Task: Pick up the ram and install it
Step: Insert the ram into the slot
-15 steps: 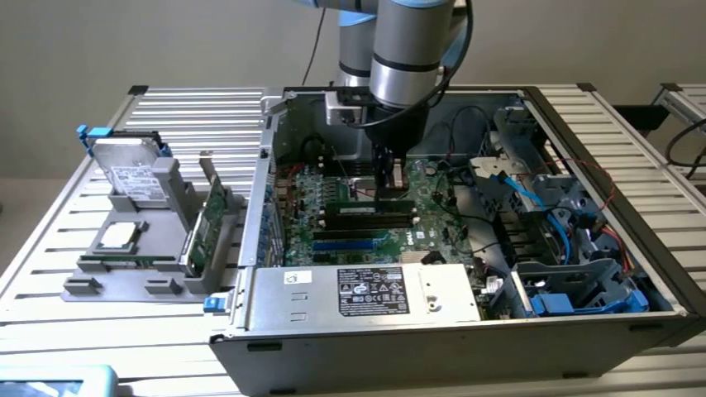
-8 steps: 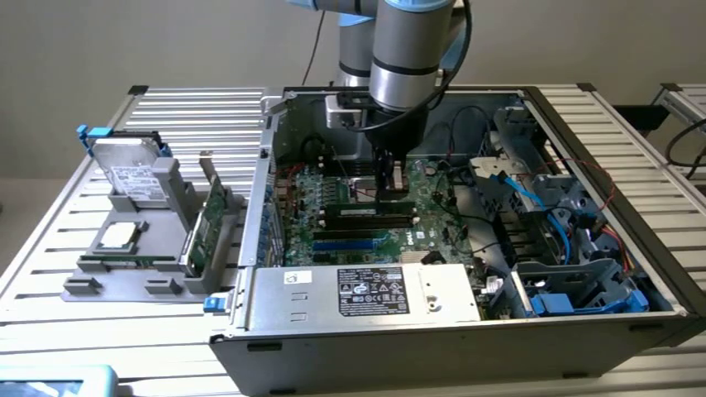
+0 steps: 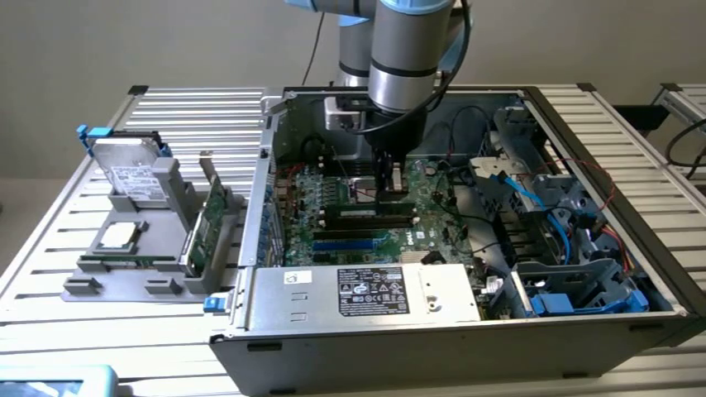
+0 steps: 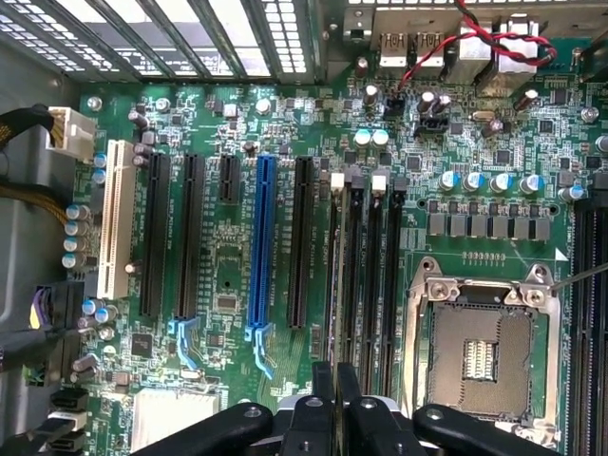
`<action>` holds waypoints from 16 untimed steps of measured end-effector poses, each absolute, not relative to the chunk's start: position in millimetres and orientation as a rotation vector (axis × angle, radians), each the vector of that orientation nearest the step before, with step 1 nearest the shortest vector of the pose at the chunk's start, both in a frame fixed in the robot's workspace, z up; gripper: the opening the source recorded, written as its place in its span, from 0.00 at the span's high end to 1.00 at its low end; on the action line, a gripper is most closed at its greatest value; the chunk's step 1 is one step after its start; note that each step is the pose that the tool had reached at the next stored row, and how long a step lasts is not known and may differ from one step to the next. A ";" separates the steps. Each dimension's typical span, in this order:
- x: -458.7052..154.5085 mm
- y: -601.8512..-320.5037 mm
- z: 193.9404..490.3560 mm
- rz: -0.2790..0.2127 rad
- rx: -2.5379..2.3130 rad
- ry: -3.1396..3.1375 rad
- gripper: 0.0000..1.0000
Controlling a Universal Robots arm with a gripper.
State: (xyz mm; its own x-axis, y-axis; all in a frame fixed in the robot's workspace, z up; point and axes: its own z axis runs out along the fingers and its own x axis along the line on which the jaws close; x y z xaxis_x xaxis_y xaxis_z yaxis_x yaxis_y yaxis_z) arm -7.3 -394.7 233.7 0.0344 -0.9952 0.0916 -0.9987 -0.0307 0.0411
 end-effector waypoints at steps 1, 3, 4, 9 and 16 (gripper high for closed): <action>-7.4 -394.7 233.4 0.059 2.190 -2.120 0.87; -7.4 -394.7 233.1 0.063 2.192 -2.122 0.87; -7.6 -394.7 232.9 0.063 2.192 -2.123 0.87; -8.3 -394.6 232.0 0.064 2.193 -2.123 0.87; -8.7 -394.7 230.0 0.067 2.194 -2.124 0.87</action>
